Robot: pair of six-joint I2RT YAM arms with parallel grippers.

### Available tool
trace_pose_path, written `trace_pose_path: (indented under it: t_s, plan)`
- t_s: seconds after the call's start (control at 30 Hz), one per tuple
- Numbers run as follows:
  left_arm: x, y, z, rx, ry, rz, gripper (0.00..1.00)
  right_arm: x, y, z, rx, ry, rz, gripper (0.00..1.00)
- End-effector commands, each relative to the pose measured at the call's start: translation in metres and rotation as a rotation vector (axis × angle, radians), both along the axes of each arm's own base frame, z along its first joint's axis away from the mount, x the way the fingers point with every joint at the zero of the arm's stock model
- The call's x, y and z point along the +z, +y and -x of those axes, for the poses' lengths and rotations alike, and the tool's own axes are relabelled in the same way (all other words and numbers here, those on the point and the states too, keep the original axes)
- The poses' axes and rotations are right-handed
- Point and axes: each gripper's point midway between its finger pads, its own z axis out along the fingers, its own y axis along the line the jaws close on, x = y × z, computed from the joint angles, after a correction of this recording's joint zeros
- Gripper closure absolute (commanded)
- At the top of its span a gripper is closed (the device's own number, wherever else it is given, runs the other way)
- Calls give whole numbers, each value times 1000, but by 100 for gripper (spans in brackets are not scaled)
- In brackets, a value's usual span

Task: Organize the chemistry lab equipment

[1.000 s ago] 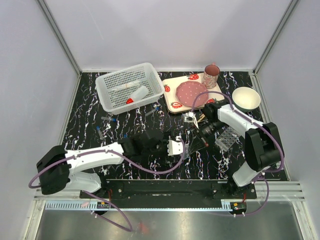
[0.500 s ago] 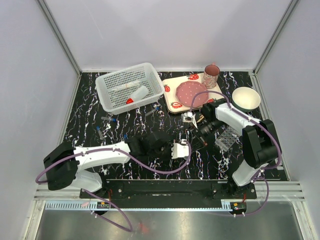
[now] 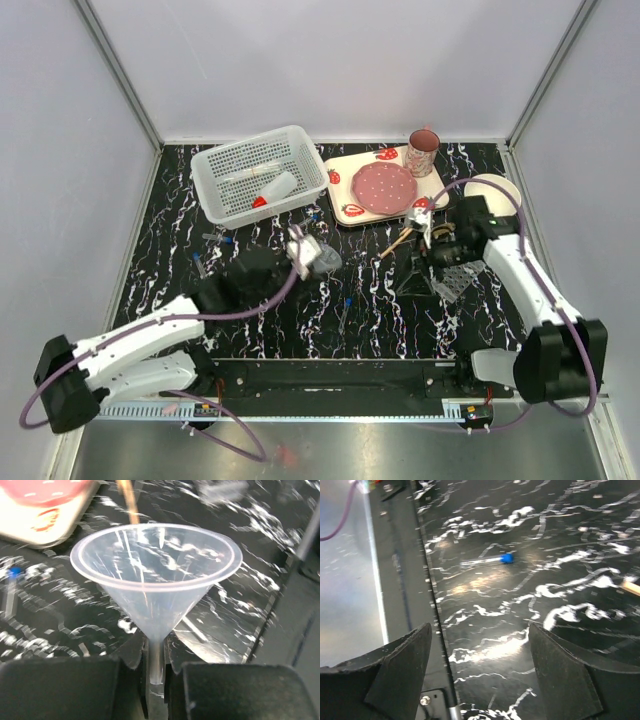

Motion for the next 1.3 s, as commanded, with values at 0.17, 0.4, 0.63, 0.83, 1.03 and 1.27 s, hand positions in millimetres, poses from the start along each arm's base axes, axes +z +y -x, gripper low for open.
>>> trace_pose_path:
  t_s: [0.17, 0.4, 0.63, 0.83, 1.03, 1.27]
  plan:
    - [70, 86, -86, 468, 112, 311, 100, 11, -27, -39, -237, -218, 26, 10]
    - [90, 121, -142, 604, 246, 381, 100, 7, -31, -43, -258, -204, 43, 6]
    - [124, 151, -201, 695, 357, 529, 100, 5, -34, -45, -269, -213, 54, 6]
    - [120, 178, -256, 789, 438, 583, 100, 2, -34, -45, -266, -205, 58, 6]
    - [115, 188, -299, 854, 450, 547, 100, 2, -35, -46, -269, -213, 64, 5]
    - [61, 196, -339, 942, 566, 458, 84, 1, -36, -46, -274, -213, 70, 4]
